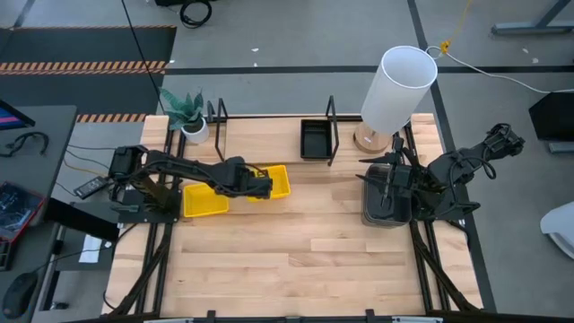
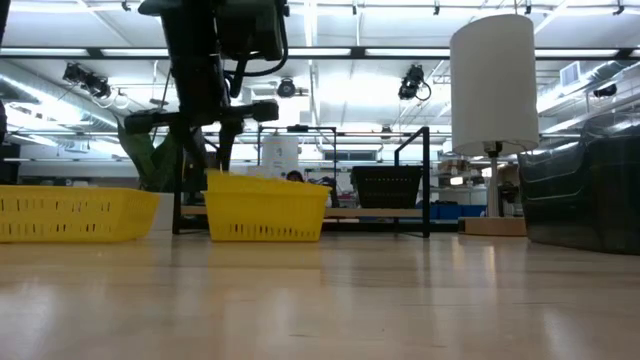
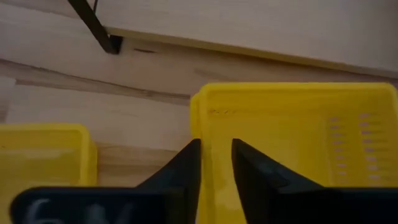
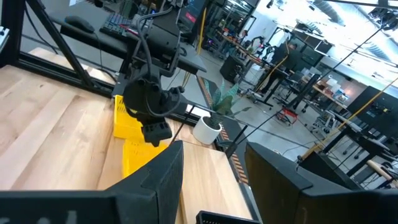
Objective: Stack baskets on shelf by color
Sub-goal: Stack the bottom yellow bin on the top right yellow bin, then stack the left yellow bin on the yellow bin
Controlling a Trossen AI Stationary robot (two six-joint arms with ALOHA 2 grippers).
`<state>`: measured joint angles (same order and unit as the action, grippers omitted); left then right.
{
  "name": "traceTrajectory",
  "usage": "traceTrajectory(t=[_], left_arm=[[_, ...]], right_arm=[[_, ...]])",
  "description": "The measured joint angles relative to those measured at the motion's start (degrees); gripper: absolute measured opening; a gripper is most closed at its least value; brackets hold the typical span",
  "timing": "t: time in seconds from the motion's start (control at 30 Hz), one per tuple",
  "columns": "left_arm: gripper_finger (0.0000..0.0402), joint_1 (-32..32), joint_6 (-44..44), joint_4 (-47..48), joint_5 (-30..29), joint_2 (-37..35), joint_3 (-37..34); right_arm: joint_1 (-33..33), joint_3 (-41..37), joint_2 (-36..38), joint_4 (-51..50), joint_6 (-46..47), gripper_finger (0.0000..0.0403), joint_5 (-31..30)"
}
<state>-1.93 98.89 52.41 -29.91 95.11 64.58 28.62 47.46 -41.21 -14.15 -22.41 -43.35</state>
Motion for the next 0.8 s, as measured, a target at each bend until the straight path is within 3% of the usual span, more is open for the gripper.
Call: traceTrajectory(t=[0.4, 0.63, 0.8], left_arm=[[0.0232, 0.64, -9.57, 4.53, 8.16, -2.07, -0.02], [0.0245, -1.25, -3.27, 16.28, 13.48, -2.62, -0.02], [0.0231, -1.97, -0.13, 15.71, 13.55, -2.60, -0.21]], right_arm=[[0.00, 0.00, 0.00, -0.13, -0.02, 0.0176, 0.04], [0.00, 0.00, -0.02, -0.17, 0.00, 0.0176, 0.13], [0.00, 0.00, -0.02, -0.15, -0.02, 0.0176, 0.15]])
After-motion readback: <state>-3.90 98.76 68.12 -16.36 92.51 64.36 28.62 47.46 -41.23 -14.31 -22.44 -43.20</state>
